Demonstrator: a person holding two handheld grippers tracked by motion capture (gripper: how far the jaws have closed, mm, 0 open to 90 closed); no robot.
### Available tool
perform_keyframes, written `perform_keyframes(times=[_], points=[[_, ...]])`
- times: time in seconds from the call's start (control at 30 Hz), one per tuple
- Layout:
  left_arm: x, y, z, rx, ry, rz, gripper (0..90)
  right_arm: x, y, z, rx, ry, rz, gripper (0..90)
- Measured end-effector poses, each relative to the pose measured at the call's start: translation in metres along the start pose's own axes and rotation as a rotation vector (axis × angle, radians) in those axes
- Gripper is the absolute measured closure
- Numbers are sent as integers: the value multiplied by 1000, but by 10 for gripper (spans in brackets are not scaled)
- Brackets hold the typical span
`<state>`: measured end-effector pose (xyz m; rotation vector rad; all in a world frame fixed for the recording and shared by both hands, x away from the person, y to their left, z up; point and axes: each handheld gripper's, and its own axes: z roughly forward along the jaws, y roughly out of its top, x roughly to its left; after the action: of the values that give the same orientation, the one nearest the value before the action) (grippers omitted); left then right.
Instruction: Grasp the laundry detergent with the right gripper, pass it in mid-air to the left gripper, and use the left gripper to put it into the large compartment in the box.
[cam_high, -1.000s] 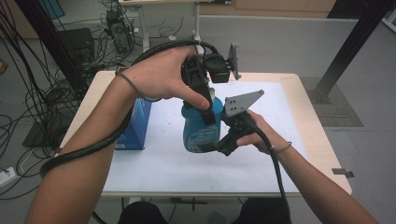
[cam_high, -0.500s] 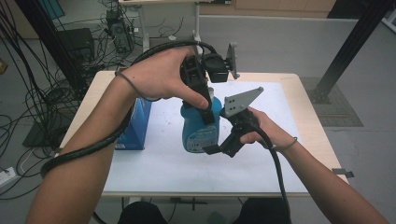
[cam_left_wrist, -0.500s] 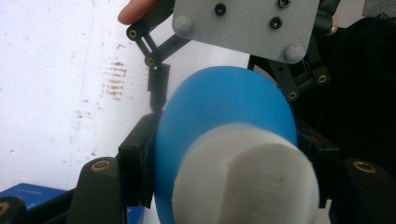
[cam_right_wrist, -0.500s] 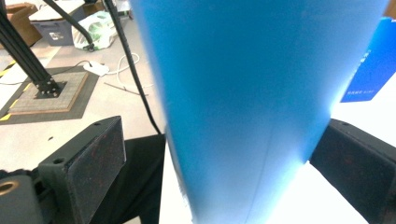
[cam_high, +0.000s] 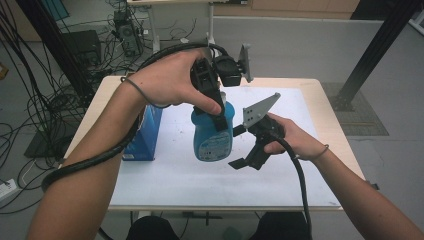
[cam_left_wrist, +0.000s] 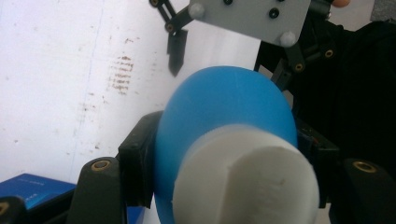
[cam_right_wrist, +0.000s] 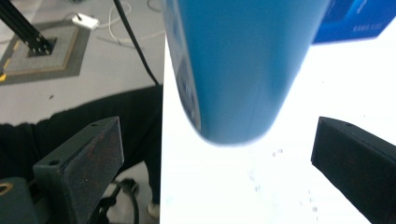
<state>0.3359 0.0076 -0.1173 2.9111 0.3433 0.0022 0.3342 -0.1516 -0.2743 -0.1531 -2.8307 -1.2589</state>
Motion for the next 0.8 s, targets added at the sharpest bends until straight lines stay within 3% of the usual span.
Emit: perform_keyframes(times=[0.23, 0.57, 0.8], points=[[1, -4, 0, -5, 3, -17, 373, -3, -6, -3, 144, -7, 13, 16], [3, -10, -5, -8, 9, -45, 373, -8, -23, -3, 332, -68, 37, 23], [7, -18, -6, 1, 18, -81, 372, -12, -37, -13, 411, -113, 76, 24]])
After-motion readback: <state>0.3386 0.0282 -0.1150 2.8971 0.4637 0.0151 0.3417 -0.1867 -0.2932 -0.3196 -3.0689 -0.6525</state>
